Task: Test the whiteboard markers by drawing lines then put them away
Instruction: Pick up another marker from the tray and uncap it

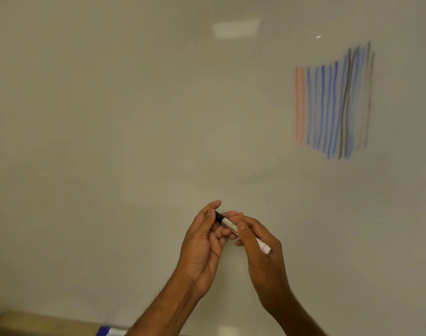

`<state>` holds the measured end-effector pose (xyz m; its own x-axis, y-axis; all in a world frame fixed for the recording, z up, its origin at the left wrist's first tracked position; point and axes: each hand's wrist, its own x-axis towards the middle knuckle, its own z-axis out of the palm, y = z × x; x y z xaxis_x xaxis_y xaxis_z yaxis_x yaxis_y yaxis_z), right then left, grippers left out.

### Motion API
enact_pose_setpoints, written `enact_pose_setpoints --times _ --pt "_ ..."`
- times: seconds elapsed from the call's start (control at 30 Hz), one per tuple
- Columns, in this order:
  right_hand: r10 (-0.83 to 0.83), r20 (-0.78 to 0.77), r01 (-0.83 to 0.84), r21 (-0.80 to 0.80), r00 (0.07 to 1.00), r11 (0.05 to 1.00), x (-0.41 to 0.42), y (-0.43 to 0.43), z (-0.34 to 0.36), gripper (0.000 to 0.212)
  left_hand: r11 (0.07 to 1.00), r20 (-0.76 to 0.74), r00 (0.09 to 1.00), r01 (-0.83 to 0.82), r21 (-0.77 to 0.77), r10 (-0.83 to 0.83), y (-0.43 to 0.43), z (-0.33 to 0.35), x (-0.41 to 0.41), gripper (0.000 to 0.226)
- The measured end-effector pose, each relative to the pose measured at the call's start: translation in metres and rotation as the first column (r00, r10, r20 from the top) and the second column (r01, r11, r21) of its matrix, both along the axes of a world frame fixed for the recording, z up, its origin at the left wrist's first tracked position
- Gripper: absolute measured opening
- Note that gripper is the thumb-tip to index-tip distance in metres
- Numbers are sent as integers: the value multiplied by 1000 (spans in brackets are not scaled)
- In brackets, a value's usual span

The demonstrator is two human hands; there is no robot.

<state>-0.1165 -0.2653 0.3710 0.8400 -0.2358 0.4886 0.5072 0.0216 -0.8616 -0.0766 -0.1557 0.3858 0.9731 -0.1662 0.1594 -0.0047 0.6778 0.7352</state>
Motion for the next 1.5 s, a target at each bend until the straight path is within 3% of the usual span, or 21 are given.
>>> enact_pose_setpoints --times 0.13,0.23,0.37,0.67,0.77,0.87,1.03,1.13,1.17,1.2,1.27,1.43,1.5 --pt "5 -65 -7 -30 998 1000 5 10 -32 10 995 -62 996 -60 78 65 25 -36 1 30" --pt "-12 -113 -8 -179 994 984 8 15 -68 9 979 -101 985 -124 160 141 46 -69 5 30" --pt "-7 -204 -73 -381 979 922 12 26 -126 14 942 -155 961 -176 284 227 75 -120 7 29" --pt "-130 -364 -134 -616 922 777 31 62 -250 8 819 -278 898 -138 557 340 118 -243 13 24" --pt "-194 -389 -139 -681 901 719 38 65 -283 8 674 -226 884 -125 728 409 130 -286 9 25" --pt "-252 -387 -142 -748 887 648 49 66 -312 9 416 -101 915 -76 906 389 140 -324 -1 42" --pt "-306 -388 -175 -820 869 544 66 71 -360 13 -62 -15 996 21 998 87 148 -376 -13 55" --pt "-323 -374 -191 -857 869 478 74 75 -384 16 -248 -45 994 18 969 -102 147 -393 -10 108" --pt "-327 -370 -196 -866 870 459 77 77 -391 17 -300 -26 989 -19 954 -145 146 -396 -7 110" --pt "-331 -366 -203 -877 870 436 80 79 -397 18 -348 45 982 -108 931 -184 146 -400 -3 96" --pt "-342 -349 -211 -900 872 381 85 82 -408 18 -394 137 969 -209 895 -205 146 -420 0 64" --pt "-385 -303 -198 -937 872 289 95 85 -433 12 -340 74 948 -183 922 -308 138 -437 15 116" --pt "-385 -271 -175 -948 882 267 98 85 -440 13 -372 125 947 -235 898 -297 133 -444 26 111"
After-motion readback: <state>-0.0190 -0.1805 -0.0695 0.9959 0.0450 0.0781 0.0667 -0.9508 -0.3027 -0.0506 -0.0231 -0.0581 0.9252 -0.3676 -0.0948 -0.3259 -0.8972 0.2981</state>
